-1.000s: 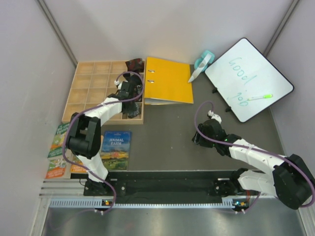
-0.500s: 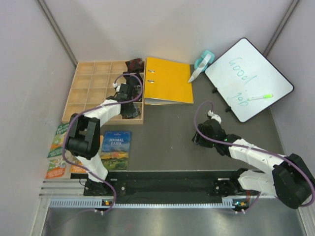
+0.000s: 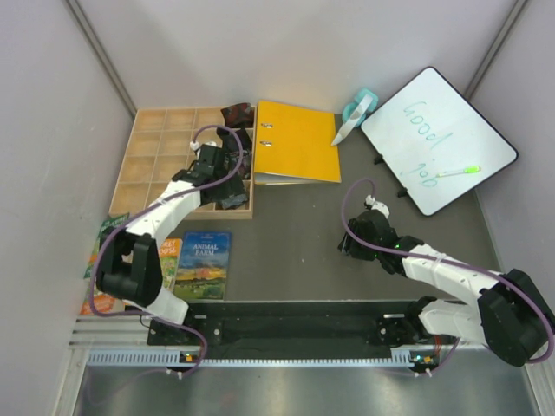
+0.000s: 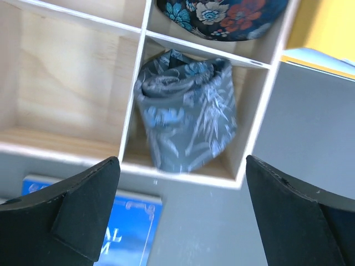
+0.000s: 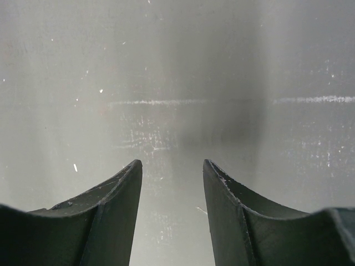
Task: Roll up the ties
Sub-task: Place the tie in the storage box, then reset both arms
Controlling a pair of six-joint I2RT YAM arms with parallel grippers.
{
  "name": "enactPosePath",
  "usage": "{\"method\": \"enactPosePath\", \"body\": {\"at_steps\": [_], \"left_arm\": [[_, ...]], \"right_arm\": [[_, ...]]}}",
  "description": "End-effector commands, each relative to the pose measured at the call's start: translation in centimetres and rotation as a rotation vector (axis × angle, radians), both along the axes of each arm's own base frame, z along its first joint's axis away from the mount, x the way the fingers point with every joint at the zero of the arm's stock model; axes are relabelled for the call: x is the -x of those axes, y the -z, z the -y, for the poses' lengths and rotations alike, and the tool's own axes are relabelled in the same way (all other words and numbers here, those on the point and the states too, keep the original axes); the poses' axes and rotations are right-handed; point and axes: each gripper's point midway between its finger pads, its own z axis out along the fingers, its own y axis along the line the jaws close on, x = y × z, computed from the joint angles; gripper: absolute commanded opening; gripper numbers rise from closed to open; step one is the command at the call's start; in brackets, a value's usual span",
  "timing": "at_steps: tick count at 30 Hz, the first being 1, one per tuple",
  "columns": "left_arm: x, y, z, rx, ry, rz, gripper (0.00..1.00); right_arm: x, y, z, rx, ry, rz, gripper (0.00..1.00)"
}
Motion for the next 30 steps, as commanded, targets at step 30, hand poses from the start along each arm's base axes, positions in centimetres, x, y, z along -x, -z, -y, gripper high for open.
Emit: {"method": "enactPosePath", "body": {"at_steps": [30], "left_arm": [[12.3, -7.5, -1.0, 0.088, 0.226, 0.215, 0.99]], "right_arm": [[-1.2, -1.5, -0.7, -0.018, -0.006, 0.051, 0.48]]}}
